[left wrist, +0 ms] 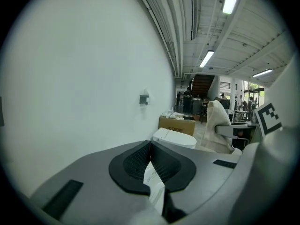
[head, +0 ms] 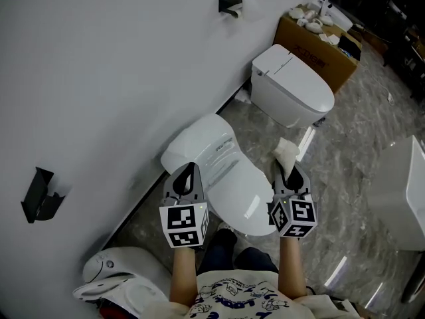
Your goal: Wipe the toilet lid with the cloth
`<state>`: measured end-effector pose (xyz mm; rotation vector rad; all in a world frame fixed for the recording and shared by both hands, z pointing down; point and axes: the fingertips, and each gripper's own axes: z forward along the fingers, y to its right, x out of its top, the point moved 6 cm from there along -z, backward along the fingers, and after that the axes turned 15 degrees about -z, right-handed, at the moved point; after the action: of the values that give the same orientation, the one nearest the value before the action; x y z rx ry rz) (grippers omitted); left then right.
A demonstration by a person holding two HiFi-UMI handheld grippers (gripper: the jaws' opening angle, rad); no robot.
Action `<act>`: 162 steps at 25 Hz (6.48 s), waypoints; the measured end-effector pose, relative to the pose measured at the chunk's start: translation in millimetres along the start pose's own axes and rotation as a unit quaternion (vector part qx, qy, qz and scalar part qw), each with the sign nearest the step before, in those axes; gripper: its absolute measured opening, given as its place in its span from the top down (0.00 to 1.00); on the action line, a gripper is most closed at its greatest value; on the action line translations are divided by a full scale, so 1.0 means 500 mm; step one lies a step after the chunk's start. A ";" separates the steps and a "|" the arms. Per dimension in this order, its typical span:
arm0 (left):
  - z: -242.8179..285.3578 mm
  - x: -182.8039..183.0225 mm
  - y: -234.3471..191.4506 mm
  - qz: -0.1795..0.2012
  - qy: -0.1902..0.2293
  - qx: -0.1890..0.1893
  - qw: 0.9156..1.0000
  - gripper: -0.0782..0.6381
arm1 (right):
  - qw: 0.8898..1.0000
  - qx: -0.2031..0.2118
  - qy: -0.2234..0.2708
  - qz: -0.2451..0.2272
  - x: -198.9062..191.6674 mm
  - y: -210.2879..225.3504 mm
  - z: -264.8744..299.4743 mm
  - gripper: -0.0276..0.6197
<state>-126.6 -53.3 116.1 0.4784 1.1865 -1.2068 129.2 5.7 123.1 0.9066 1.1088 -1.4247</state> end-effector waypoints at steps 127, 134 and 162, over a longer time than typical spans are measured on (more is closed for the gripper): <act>0.329 -0.776 -0.016 -0.026 -0.276 -0.016 0.961 0.88 | 0.921 0.162 -0.349 -0.056 -1.063 0.026 0.343 0.77; 0.317 -0.795 0.019 -0.021 -0.281 -0.028 0.959 0.88 | 0.919 0.138 -0.366 -0.038 -1.105 0.087 0.266 0.77; 0.318 -0.813 0.069 -0.010 -0.283 -0.040 0.958 0.88 | 0.906 0.105 -0.410 -0.017 -1.195 0.190 0.096 0.77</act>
<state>14.6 14.7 524.9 0.0443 0.7428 -1.1999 311.9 127.8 688.9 0.3375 0.3372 -1.7342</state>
